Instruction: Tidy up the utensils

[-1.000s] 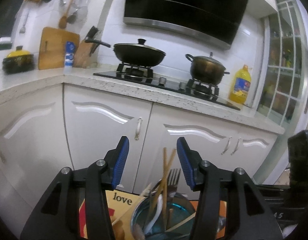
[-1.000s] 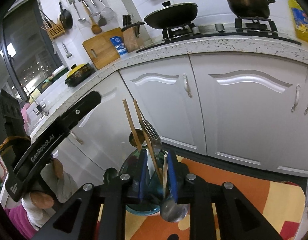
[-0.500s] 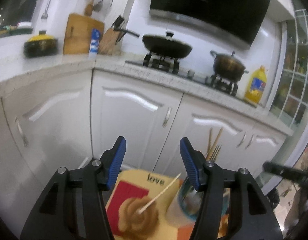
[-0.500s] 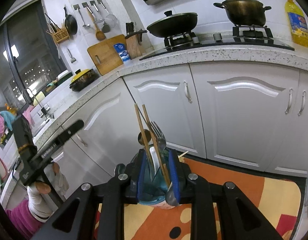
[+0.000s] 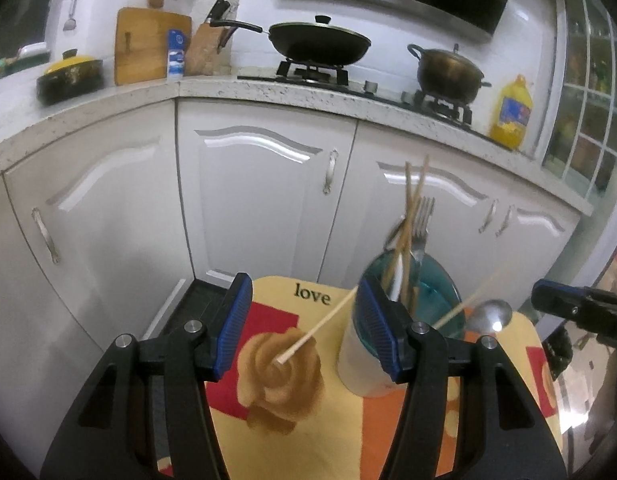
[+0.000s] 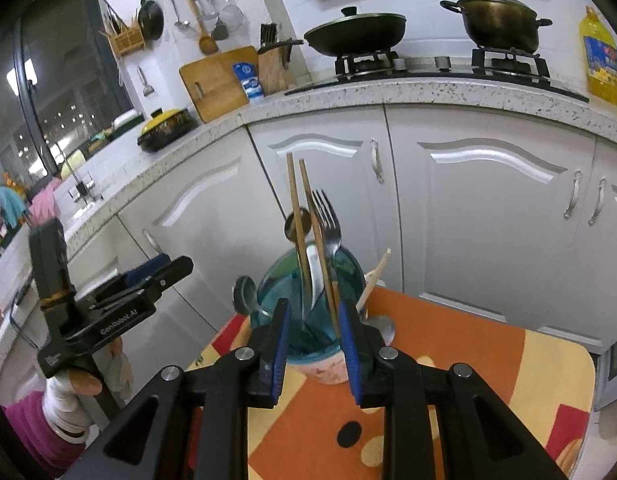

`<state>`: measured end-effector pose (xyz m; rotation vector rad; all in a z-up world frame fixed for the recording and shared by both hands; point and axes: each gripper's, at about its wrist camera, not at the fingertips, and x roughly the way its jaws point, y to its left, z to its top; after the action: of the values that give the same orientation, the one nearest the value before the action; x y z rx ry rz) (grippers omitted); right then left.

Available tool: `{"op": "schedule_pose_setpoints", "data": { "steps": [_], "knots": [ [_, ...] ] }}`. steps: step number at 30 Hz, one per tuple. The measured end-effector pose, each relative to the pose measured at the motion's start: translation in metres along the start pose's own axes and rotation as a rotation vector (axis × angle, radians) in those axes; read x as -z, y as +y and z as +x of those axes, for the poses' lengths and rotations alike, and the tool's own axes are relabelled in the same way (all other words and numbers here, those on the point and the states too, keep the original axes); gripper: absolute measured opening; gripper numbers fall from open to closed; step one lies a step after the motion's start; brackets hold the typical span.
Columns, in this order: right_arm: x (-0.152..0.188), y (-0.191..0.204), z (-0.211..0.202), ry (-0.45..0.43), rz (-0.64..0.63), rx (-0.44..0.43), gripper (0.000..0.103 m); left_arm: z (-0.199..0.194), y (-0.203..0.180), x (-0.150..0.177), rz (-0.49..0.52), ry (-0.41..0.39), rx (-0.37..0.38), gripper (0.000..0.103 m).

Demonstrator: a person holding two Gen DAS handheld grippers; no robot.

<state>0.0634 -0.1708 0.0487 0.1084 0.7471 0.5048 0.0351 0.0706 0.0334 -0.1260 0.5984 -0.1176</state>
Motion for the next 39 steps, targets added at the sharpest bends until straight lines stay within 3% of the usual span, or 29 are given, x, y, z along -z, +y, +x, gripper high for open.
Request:
{"op": "schedule_pose_setpoints", "data": {
  "steps": [15, 25, 32, 39],
  "knots": [
    [0.026, -0.010, -0.011, 0.024, 0.040, 0.018, 0.025, -0.001, -0.030, 0.018, 0.056, 0.070, -0.029, 0.056],
    [0.033, 0.008, -0.007, 0.009, 0.017, 0.049, 0.029, -0.011, -0.043, 0.021, 0.070, 0.074, -0.053, 0.056],
    [0.034, 0.023, -0.006, -0.020, -0.001, 0.082, 0.032, -0.018, -0.051, 0.024, 0.109, 0.087, -0.120, 0.056],
    [0.033, 0.036, -0.006, -0.040, -0.037, 0.108, 0.035, -0.023, -0.053, 0.020, 0.098, 0.072, -0.118, 0.056]
  ]
}}
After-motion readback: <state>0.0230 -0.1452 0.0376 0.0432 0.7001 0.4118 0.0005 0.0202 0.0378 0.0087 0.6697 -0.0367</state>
